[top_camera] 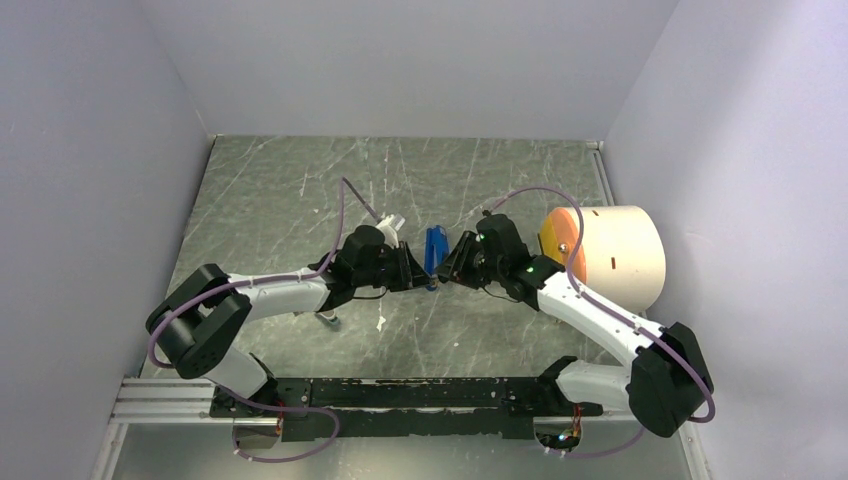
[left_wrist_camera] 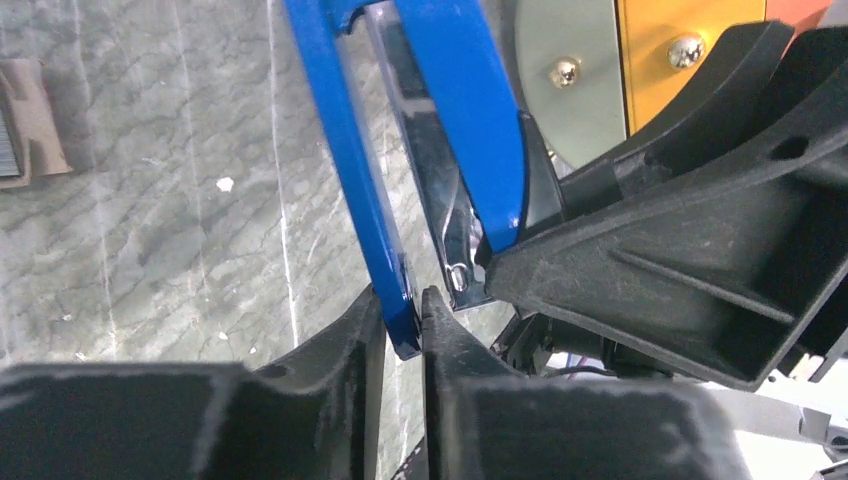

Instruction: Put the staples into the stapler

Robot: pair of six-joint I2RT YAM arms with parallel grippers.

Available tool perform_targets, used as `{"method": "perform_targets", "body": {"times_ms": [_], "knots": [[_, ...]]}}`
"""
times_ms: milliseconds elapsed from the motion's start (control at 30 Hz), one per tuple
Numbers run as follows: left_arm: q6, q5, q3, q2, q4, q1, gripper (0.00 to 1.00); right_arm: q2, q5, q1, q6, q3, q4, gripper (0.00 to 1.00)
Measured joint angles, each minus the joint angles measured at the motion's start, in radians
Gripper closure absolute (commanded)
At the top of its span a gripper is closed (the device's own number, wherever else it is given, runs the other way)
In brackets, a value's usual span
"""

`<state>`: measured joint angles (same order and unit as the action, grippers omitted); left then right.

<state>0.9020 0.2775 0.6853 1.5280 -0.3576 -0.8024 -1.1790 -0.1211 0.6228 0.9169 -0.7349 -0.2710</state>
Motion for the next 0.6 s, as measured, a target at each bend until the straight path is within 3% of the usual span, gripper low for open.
{"method": "perform_targets", "body": {"times_ms": [233,600], "knots": [[-0.061,0.003,0.003,-0.002,-0.014,0.01,0.95,0.028,0.005,0.0,-0.006,-0.001,-0.013,0.78],[-0.228,-0.001,0.003,-0.089,-0.014,0.012,0.95,0.161,0.15,0.006,-0.041,-0.134,-0.209,0.78]]}}
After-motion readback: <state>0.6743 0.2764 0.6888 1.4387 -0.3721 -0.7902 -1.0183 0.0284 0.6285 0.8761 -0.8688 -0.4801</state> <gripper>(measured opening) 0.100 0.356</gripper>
